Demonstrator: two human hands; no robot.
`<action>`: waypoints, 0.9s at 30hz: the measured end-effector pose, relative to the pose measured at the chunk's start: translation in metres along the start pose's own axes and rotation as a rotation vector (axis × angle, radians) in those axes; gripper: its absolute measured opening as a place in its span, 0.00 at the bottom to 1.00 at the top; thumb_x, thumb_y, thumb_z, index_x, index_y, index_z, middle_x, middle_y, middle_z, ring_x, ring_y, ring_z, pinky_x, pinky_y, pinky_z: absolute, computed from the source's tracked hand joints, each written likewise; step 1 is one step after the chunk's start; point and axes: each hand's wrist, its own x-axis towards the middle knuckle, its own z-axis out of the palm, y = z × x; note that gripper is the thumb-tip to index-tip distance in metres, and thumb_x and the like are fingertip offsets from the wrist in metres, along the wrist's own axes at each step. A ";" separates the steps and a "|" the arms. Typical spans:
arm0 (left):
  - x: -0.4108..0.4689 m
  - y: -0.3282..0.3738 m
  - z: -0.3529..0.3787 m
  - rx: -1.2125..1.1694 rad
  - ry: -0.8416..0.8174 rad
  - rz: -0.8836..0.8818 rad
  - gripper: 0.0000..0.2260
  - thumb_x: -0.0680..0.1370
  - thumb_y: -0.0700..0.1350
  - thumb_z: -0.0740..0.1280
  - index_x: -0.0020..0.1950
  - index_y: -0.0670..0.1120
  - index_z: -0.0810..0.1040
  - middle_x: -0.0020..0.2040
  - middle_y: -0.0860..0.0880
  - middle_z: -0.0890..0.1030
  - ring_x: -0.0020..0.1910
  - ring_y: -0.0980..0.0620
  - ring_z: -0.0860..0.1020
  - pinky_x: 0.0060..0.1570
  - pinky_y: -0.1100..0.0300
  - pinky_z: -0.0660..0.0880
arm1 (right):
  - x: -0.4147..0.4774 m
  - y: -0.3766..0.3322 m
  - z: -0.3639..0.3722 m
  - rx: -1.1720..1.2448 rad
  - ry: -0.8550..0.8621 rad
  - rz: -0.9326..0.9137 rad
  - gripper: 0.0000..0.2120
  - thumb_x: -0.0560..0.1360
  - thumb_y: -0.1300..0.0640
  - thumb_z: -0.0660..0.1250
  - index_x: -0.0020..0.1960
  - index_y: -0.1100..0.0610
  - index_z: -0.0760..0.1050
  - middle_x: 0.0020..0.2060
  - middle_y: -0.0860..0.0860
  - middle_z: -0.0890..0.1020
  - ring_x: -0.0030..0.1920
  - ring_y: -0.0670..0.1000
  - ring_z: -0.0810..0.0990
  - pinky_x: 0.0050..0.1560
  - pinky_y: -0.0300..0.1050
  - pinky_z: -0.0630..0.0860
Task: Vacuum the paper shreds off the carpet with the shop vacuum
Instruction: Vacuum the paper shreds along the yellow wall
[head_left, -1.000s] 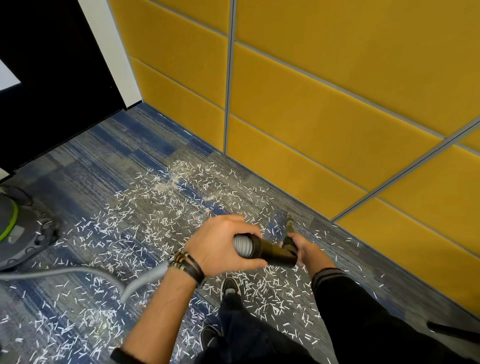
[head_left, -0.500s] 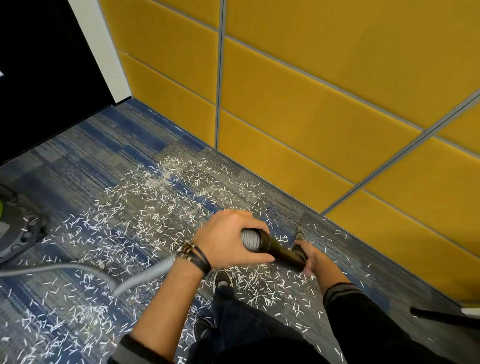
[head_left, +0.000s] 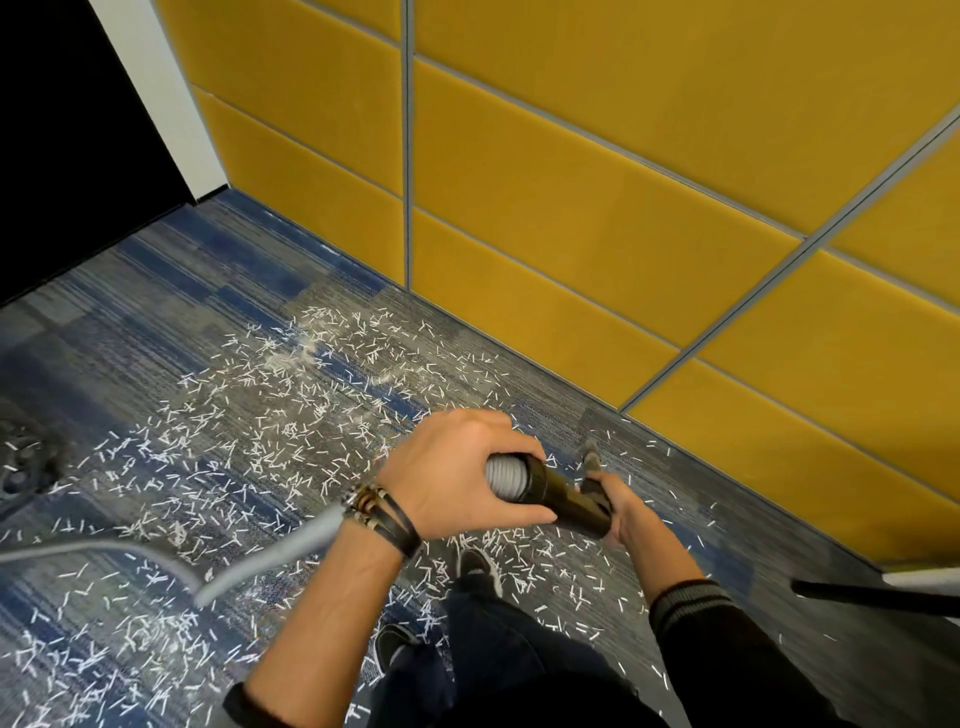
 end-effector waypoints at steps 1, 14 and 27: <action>0.001 0.002 0.006 0.008 -0.004 -0.003 0.23 0.68 0.72 0.70 0.57 0.61 0.83 0.44 0.60 0.80 0.44 0.61 0.78 0.48 0.58 0.80 | 0.004 -0.007 -0.001 -0.005 0.016 -0.023 0.12 0.82 0.51 0.57 0.49 0.59 0.67 0.32 0.57 0.76 0.27 0.55 0.76 0.28 0.44 0.78; 0.035 0.014 0.060 -0.007 -0.215 -0.013 0.20 0.71 0.66 0.77 0.59 0.60 0.82 0.47 0.58 0.78 0.47 0.59 0.76 0.49 0.59 0.77 | 0.039 0.013 -0.064 0.131 0.097 0.072 0.16 0.83 0.47 0.57 0.44 0.59 0.68 0.26 0.56 0.77 0.27 0.53 0.75 0.33 0.44 0.75; 0.084 0.045 0.061 0.079 -0.081 -0.030 0.22 0.69 0.70 0.72 0.58 0.62 0.82 0.44 0.60 0.77 0.42 0.60 0.78 0.46 0.57 0.81 | 0.037 -0.075 -0.061 0.070 -0.003 -0.028 0.11 0.83 0.50 0.59 0.54 0.58 0.64 0.29 0.56 0.76 0.25 0.52 0.75 0.24 0.43 0.77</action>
